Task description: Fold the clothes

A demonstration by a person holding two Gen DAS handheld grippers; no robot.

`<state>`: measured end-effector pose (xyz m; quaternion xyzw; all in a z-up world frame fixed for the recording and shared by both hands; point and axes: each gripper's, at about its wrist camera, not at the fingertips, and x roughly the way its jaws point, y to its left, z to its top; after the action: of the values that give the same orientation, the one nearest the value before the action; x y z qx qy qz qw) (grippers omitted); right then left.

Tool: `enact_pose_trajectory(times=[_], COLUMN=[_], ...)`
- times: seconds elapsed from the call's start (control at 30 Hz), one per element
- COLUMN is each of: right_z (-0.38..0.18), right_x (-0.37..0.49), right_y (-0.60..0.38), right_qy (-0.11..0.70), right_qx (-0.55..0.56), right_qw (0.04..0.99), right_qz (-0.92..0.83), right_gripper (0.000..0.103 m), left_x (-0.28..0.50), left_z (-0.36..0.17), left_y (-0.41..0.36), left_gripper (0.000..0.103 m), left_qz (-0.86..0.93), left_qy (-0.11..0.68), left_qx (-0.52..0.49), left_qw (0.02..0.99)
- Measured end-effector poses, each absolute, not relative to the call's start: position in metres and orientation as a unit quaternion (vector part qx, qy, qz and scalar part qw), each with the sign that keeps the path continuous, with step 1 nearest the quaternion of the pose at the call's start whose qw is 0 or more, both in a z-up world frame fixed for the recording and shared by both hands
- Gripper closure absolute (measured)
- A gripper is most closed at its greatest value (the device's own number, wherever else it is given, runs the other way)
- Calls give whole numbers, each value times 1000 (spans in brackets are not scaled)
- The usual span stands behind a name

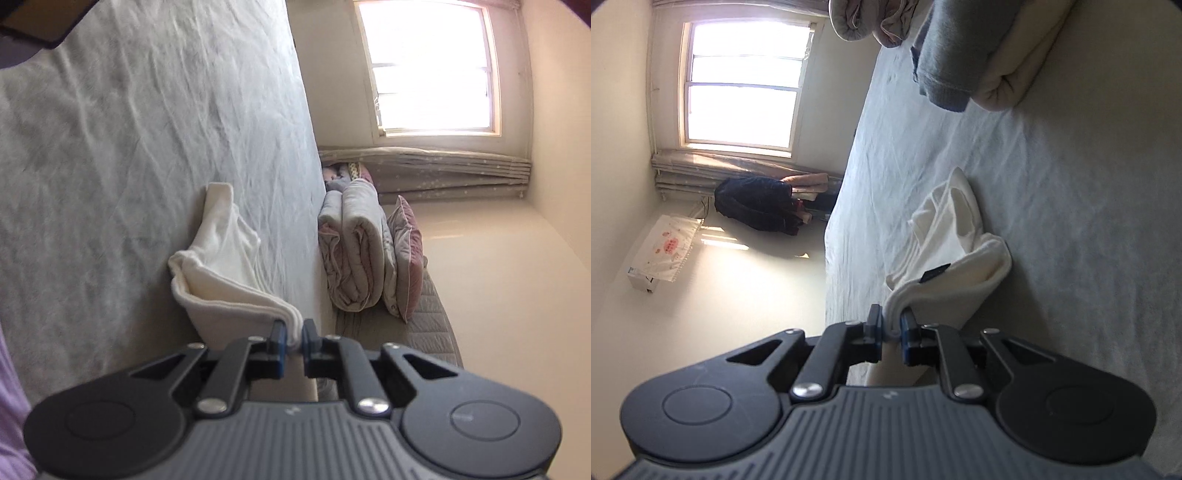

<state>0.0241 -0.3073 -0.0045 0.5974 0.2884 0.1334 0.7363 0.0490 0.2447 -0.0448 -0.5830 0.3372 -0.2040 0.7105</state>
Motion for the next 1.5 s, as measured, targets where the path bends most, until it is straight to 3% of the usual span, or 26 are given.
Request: enact_pose_trajectory(times=[0.3,0.8,0.9,0.97,1.03,1.1,1.3,1.47,1.5], right_z=[0,-73,-74,-71,-63,-54,-27,-29,-32], right_x=[85,139,134,128,121,115,104,109,110], right_y=[-316,-314,-312,-311,-311,-309,-262,-199,-191], right_qy=[259,276,273,265,250,240,218,220,222], right_qx=[586,579,574,566,552,530,351,169,144], right_qw=[759,765,770,779,794,813,911,961,964], right_qz=[113,52,52,50,43,31,-9,-10,-11], right_gripper=[90,88,86,74,61,59,59,59,59], left_x=[121,197,200,197,192,189,177,186,189], left_z=[-32,-79,-78,-69,-59,-49,-29,-35,-39], left_y=[224,209,205,204,202,197,158,125,121], left_gripper=[95,94,86,66,60,59,59,84,85], left_qz=[-178,-143,-143,-142,-135,-125,-109,-117,-112], left_qy=[315,322,317,306,290,283,259,262,265], left_qx=[-581,-500,-473,-453,-424,-380,-199,-92,-73], left_qw=[729,792,810,825,847,872,939,954,955])
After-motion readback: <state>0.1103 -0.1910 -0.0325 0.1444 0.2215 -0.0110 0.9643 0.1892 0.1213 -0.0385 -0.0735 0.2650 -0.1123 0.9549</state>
